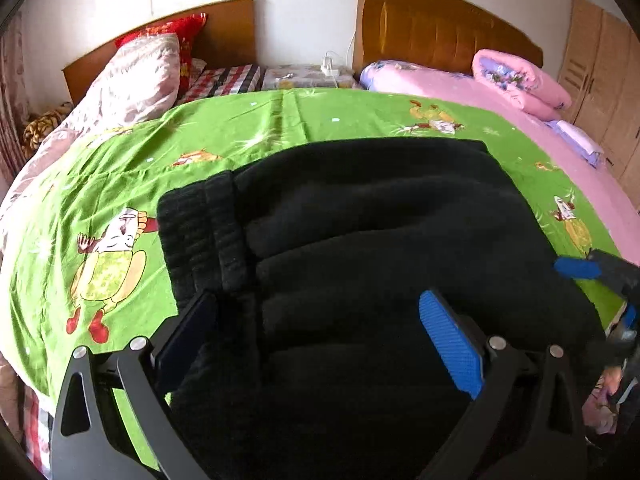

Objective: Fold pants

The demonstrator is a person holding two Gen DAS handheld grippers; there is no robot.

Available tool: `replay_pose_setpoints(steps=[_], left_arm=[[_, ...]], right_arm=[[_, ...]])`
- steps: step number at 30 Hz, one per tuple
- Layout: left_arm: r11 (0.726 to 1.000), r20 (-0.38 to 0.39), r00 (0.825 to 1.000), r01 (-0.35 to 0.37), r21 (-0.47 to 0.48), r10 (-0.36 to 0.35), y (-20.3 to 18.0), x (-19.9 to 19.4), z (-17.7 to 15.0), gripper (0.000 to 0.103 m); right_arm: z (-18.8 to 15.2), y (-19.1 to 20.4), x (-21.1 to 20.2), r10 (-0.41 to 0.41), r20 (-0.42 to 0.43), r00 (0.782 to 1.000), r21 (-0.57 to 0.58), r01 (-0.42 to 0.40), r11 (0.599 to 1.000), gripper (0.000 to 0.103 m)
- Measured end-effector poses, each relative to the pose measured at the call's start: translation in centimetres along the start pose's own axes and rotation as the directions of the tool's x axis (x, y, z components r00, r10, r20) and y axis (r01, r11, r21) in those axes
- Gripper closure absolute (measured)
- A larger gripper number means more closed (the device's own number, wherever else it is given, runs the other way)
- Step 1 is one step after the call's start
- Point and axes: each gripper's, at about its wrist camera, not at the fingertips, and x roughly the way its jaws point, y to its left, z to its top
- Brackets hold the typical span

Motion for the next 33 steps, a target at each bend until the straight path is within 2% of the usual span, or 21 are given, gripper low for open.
replay_pose_setpoints(steps=[2, 4, 5, 7, 9, 11, 12, 14, 16, 17, 18, 21, 22, 23, 26, 28, 31, 33], left_arm=[[0.999, 0.043, 0.999, -0.033, -0.012, 0.033, 0.0, -1.3, -0.4, 0.002], [0.997, 0.106, 0.992, -0.071, -0.018, 0.073, 0.0, -3.0, -1.2, 0.002], [0.993, 0.157, 0.981, -0.112, -0.031, 0.116, 0.0, -4.3, -1.8, 0.002], [0.987, 0.226, 0.961, -0.154, -0.036, 0.158, -0.2, -6.4, -2.8, 0.002], [0.974, 0.307, 0.926, -0.224, -0.029, 0.222, -0.5, -8.7, -3.8, 0.002], [0.95, 0.371, 0.88, -0.31, -0.026, 0.298, -0.7, -10.7, -4.2, 0.002], [0.943, 0.389, 0.865, -0.331, -0.029, 0.316, -0.6, -11.4, -4.0, 0.002], [0.938, 0.413, 0.847, -0.342, -0.059, 0.335, -0.2, -12.9, -3.5, 0.001], [0.94, 0.435, 0.835, -0.323, -0.109, 0.337, 0.2, -14.3, -2.9, 0.001], [0.941, 0.463, 0.819, -0.303, -0.151, 0.338, 0.4, -15.1, -2.9, 0.001], [0.942, 0.478, 0.811, -0.285, -0.177, 0.336, 0.4, -15.6, -2.9, 0.001], [0.941, 0.467, 0.82, -0.253, -0.225, 0.332, -0.2, -16.1, -3.4, 0.001], [0.942, 0.47, 0.82, -0.245, -0.229, 0.327, -0.5, -16.1, -3.5, 0.001], [0.942, 0.471, 0.819, -0.244, -0.23, 0.327, -0.8, -16.1, -3.9, 0.001], [0.942, 0.471, 0.819, -0.244, -0.229, 0.327, -2.0, -15.6, -4.9, 0.001], [0.951, 0.472, 0.83, -0.216, -0.223, 0.299, -2.8, -15.3, -5.8, 0.001], [0.963, 0.451, 0.856, -0.176, -0.205, 0.253, -3.8, -14.3, -7.3, 0.001], [0.968, 0.431, 0.871, -0.169, -0.187, 0.236, -4.6, -13.4, -8.2, 0.001]], right_arm=[[-0.2, 0.3, -1.6, -0.06, 0.021, 0.998, 0.015, 0.059, 0.998, 0.005], [-1.2, 0.9, -4.2, -0.097, 0.09, 0.991, 0.013, 0.096, 0.995, 0.005], [-1.7, 1.1, -5.2, -0.12, 0.12, 0.985, 0.012, 0.12, 0.993, 0.005], [-2.9, 1.4, -7.4, -0.206, 0.191, 0.96, 0.005, 0.209, 0.978, 0.005], [-4.1, 1.8, -9.0, -0.306, 0.251, 0.919, -0.001, 0.316, 0.949, 0.005], [-4.5, 1.9, -10.6, -0.352, 0.279, 0.894, 0.004, 0.365, 0.931, 0.005], [-4.6, 2.1, -11.5, -0.365, 0.302, 0.881, 0.008, 0.381, 0.925, 0.005], [-4.1, 2.3, -13.7, -0.389, 0.388, 0.836, 0.024, 0.413, 0.911, 0.004], [-4.3, 3.0, -15.6, -0.383, 0.467, 0.797, 0.043, 0.412, 0.91, 0.004], [-4.4, 3.7, -16.6, -0.364, 0.516, 0.776, 0.052, 0.396, 0.917, 0.004], [-4.5, 4.0, -16.8, -0.353, 0.535, 0.768, 0.053, 0.387, 0.921, 0.004], [-5.2, 6.1, -16.4, -0.344, 0.592, 0.729, 0.025, 0.41, 0.912, 0.004], [-5.6, 6.7, -15.9, -0.34, 0.599, 0.725, 0.008, 0.42, 0.908, 0.004], [-5.6, 7.0, -15.2, -0.335, 0.594, 0.731, -0.005, 0.42, 0.908, 0.004], [-6.7, 8.3, -12.5, -0.288, 0.511, 0.81, -0.083, 0.38, 0.921, 0.004], [-7.7, 9.3, -10.4, -0.265, 0.438, 0.859, -0.148, 0.36, 0.921, 0.004], [-8.9, 10.2, -8.9, -0.25, 0.364, 0.897, -0.218, 0.343, 0.914, 0.004], [-9.5, 10.0, -8.8, -0.267, 0.347, 0.899, -0.223, 0.355, 0.908, 0.004]])
